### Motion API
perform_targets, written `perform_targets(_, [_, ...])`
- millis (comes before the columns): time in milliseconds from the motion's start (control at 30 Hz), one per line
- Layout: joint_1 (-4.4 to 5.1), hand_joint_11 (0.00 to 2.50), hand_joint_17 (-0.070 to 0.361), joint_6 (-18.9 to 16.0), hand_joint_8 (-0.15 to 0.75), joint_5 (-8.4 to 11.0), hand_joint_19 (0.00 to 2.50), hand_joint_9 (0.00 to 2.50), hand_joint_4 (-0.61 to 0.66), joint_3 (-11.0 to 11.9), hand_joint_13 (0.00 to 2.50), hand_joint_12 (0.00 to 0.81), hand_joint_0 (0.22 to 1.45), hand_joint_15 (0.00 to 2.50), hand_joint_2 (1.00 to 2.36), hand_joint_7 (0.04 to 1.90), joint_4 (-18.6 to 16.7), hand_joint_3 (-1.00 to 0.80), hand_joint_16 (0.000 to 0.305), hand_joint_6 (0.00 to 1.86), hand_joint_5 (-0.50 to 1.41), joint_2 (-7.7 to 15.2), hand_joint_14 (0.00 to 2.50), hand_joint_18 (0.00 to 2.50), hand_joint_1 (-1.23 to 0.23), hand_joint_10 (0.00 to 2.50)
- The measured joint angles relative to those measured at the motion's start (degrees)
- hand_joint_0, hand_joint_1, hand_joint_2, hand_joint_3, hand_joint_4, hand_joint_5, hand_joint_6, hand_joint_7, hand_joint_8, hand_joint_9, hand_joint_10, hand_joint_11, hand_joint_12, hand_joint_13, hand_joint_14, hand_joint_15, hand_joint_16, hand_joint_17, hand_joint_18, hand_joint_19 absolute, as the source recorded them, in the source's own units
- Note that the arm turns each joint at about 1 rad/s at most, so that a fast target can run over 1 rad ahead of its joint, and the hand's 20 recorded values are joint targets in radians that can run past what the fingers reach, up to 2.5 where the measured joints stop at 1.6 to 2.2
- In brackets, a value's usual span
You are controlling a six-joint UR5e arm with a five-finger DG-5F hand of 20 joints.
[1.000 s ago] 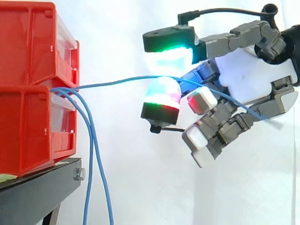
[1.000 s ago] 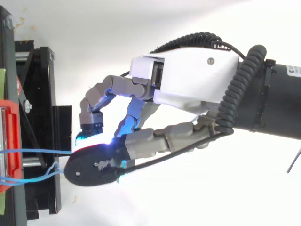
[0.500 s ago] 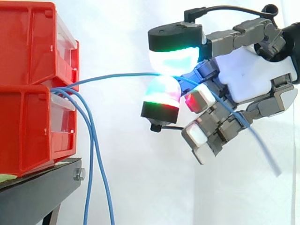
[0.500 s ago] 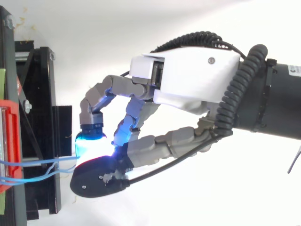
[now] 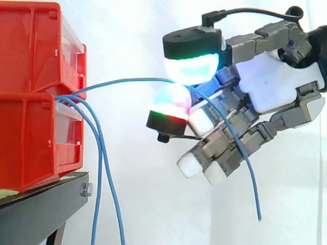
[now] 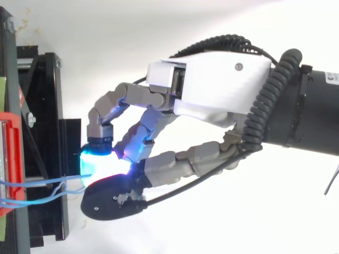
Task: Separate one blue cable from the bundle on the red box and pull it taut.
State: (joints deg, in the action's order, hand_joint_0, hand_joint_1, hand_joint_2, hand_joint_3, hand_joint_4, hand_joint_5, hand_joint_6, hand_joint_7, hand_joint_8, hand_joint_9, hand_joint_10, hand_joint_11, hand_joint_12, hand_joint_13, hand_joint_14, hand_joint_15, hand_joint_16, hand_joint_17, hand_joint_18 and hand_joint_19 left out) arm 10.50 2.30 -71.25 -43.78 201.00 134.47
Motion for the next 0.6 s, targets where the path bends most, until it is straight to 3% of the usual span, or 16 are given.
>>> perform_targets(400, [-0.05,0.00,0.164,0.10,0.223,0.04,0.15,0.54,-0.01,0.01,0.47,0.438,0.56,0.07,1.18,1.02,5.03,-0.06,0.073,0.89,-0.05,-1.89,0.00,0.30,-0.85,0.00])
perform_targets(600, [-0.05,0.00,0.167,-0.01,0.229,0.00,0.14,0.50,0.00,-0.80,0.44,0.443,0.57,0.07,1.17,1.03,5.83,-0.07,0.074,0.88,-0.05,-1.92,0.00,0.25,-0.85,0.00])
